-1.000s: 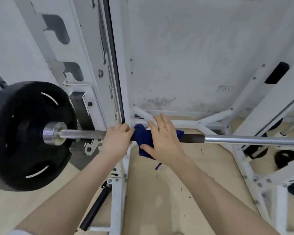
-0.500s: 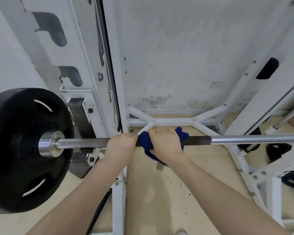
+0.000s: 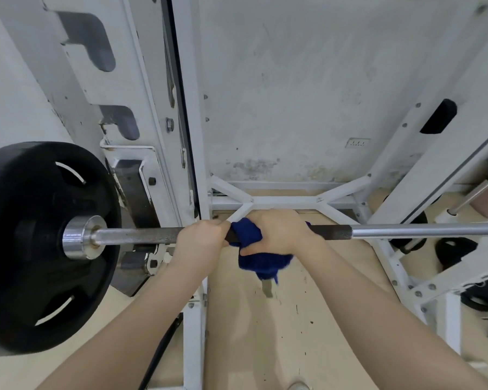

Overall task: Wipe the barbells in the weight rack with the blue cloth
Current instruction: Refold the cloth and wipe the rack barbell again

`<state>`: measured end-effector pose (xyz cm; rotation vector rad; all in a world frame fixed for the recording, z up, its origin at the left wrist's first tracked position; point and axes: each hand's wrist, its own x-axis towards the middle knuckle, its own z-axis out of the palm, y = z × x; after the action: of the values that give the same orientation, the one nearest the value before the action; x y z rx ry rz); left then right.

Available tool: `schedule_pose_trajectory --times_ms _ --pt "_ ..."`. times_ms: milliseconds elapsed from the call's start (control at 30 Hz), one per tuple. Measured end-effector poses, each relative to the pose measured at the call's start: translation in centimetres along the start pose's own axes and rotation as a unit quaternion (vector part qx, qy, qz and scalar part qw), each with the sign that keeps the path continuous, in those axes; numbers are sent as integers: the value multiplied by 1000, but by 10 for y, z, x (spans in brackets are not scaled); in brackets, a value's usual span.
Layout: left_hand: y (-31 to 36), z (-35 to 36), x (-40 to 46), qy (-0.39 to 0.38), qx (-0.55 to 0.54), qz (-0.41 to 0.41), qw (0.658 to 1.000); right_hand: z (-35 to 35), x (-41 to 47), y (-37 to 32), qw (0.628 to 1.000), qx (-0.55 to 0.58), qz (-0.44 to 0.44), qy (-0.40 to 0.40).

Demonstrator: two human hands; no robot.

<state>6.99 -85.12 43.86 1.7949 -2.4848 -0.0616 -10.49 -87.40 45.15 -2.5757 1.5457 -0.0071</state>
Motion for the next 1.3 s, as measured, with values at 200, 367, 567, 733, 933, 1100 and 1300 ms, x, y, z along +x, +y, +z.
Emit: schedule_pose_trajectory --times_ms 200,367,567,733,933,1100,1300 --pt "-2 -1 -3 59 1 38 998 28 -13 -8 969 -128 25 210" --pt "0 -3 -7 78 -12 33 996 -1 6 -14 979 53 182 81" --pt "3 -6 -5 29 -12 -5 999 41 -24 -28 955 -102 150 234" --pt "4 -9 -8 36 -34 -15 999 13 -19 -14 973 -107 135 152" --pt "6 -11 -8 24 -42 -31 998 5 -20 2 935 -80 284 197" --pt "5 -10 -6 21 -46 -31 998 28 -12 -31 952 -121 157 234" --pt "3 -7 -7 25 -72 -25 997 11 -44 28 921 -68 317 213"
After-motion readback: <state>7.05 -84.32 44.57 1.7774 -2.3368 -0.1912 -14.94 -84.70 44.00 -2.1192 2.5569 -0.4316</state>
